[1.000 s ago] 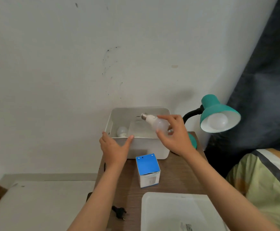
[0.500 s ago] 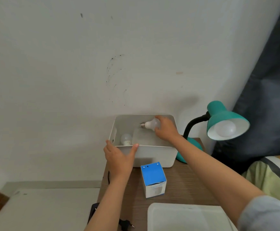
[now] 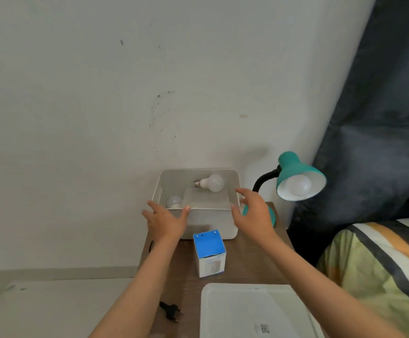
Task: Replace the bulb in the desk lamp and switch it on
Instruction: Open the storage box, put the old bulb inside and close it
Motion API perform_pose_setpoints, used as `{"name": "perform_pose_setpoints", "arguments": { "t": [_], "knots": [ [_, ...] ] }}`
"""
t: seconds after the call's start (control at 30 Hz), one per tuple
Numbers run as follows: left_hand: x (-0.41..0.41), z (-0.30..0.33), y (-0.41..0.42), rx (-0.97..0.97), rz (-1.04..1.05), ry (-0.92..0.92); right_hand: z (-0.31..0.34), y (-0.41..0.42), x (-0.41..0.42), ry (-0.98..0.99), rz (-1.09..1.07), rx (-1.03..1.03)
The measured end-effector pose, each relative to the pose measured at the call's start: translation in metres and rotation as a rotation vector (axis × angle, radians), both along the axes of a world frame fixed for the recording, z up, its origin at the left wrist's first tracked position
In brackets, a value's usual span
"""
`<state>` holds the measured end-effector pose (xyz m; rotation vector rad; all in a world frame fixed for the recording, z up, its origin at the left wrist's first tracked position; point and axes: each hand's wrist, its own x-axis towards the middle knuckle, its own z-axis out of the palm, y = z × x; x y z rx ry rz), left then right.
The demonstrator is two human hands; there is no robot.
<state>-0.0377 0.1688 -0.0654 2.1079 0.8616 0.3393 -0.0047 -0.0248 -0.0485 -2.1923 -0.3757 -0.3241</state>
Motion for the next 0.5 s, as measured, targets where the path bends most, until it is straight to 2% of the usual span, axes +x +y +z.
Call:
{"name": "perform_pose_setpoints", "arguments": {
  "t": [0.17, 0.4, 0.5],
  "knots": [
    [-0.043, -0.011, -0.019, 0.058, -0.102, -0.007, -0.018, -0.040, -0.071, 0.095, -0.061, 0.012],
    [-0.144, -0.060, -0.074, 0.118, -0.400, 0.095, -0.076, -0.105, -0.141, 0.320, -0.163, -0.230],
    [-0.175, -0.075, -0.094, 0.138, -0.442, 0.204, -0.099, -0.129, -0.162, 0.475, -0.229, -0.363]
  ]
}}
